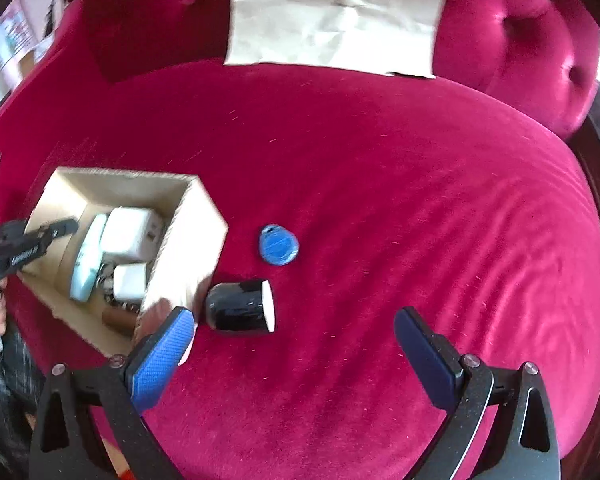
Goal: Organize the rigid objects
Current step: 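Withdraw the right gripper from the box toward the black cup, then close the right gripper on the black cup, then carry the black cup with the right gripper over the box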
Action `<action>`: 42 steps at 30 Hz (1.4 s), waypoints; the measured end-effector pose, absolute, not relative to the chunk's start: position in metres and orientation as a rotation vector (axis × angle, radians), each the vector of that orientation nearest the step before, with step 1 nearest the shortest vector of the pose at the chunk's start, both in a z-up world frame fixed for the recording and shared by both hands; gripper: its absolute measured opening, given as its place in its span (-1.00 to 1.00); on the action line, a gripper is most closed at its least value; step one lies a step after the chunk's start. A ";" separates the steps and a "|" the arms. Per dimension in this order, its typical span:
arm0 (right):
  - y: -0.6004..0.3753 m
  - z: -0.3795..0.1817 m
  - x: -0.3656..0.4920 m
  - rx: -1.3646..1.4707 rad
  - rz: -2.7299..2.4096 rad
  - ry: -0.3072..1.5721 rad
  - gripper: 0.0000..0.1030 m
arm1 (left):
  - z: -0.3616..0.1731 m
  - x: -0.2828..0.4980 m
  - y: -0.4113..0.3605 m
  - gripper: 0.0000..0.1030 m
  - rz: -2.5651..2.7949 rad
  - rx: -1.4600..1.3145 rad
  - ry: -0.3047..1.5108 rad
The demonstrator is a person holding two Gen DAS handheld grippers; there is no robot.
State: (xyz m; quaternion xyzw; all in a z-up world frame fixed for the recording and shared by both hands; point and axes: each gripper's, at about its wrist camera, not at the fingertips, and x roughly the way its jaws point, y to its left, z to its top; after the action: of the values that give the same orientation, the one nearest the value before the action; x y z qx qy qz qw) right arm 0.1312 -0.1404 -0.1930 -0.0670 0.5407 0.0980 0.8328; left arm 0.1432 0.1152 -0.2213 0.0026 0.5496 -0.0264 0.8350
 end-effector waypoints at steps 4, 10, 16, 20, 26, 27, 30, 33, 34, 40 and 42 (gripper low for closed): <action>-0.133 -0.201 0.133 -0.218 0.250 1.179 0.92 | -0.221 0.143 0.115 -0.88 -0.055 0.005 1.165; -0.128 -0.210 0.140 -0.252 0.304 1.210 0.70 | -0.222 0.143 0.116 -0.88 -0.055 0.006 1.164; -0.124 -0.216 0.145 -0.226 0.338 1.220 0.53 | -0.222 0.143 0.116 -0.88 -0.055 0.006 1.164; -0.117 -0.221 0.145 -0.234 0.377 1.235 0.42 | -0.221 0.143 0.116 -0.88 -0.055 0.005 1.164; -0.117 -0.225 0.148 -0.192 0.417 1.245 -0.20 | -0.221 0.144 0.117 -0.88 -0.056 0.006 1.164; -0.116 -0.224 0.147 -0.198 0.420 1.241 -0.20 | -0.221 0.144 0.117 -0.88 -0.056 0.006 1.164; -0.115 -0.223 0.141 -0.204 0.423 1.234 -0.20 | -0.221 0.144 0.117 -0.88 -0.055 0.007 1.164; -0.116 -0.221 0.139 -0.193 0.411 1.229 -0.20 | -0.221 0.144 0.117 -0.88 -0.055 0.006 1.164; -0.117 -0.220 0.139 -0.190 0.406 1.228 -0.20 | -0.221 0.144 0.117 -0.88 -0.055 0.005 1.164; -0.115 -0.211 0.141 -0.181 0.372 1.210 -0.20 | -0.220 0.144 0.117 -0.88 -0.055 0.009 1.163; -0.113 -0.208 0.142 -0.185 0.364 1.204 -0.20 | -0.220 0.144 0.117 -0.88 -0.055 0.011 1.162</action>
State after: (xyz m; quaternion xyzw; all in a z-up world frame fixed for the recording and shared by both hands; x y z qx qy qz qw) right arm 0.1419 -0.1132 -0.2084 -0.0865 0.5622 0.1698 0.8047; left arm 0.1439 0.1171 -0.2198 0.0051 0.5489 -0.0261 0.8355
